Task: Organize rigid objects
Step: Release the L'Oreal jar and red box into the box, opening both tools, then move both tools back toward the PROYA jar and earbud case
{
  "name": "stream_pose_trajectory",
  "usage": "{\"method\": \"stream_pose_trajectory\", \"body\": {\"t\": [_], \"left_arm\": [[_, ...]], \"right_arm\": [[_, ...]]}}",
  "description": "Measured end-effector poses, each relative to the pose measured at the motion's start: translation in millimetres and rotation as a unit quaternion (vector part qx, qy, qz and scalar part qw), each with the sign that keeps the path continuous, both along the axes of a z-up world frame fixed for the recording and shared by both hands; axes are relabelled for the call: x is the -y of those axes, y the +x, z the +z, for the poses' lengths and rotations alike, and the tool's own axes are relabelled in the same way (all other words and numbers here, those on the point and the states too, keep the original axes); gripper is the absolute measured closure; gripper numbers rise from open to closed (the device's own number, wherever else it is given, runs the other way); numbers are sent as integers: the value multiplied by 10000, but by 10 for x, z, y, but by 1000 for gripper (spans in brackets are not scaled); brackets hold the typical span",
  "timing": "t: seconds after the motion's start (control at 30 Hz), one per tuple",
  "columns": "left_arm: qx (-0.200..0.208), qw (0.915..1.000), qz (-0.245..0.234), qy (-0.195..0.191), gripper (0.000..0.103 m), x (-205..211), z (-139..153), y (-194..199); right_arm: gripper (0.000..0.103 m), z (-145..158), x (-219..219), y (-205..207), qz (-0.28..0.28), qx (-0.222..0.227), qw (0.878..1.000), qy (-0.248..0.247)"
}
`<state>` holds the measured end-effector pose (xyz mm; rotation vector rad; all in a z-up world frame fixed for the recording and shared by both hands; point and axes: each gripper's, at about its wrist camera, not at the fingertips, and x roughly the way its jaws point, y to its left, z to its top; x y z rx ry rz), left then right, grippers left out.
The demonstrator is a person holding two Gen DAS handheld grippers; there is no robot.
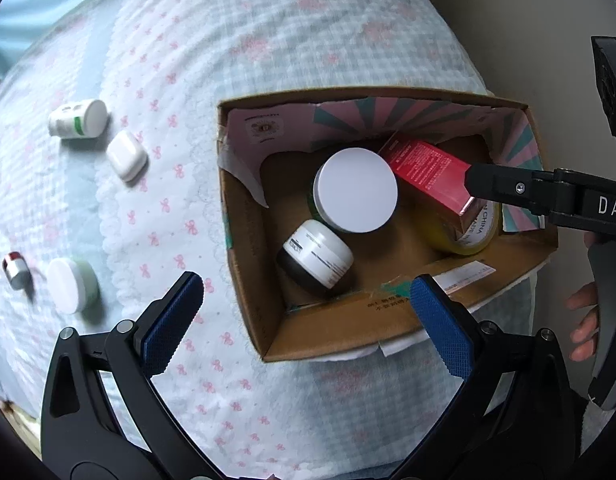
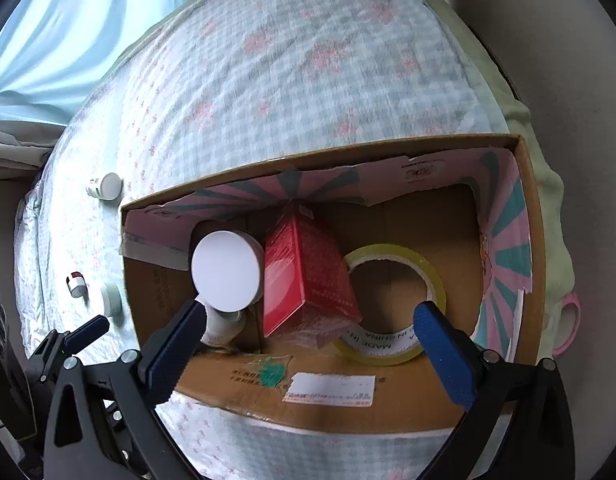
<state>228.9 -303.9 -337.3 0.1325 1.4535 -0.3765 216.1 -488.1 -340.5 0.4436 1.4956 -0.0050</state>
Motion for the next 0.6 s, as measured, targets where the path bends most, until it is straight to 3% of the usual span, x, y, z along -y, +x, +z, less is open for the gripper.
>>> {"method": "stream_pose_trajectory", "body": {"t": [0.3, 0.6], "left_arm": [[359, 9993, -53, -22, 0, -115, 432, -155], [828, 9965, 33, -91, 0, -451, 1043, -415]], "right_arm": [[0, 346, -40, -124, -85, 199, 9997, -127], [0, 850, -301, -231, 67, 423, 9988, -224]]}}
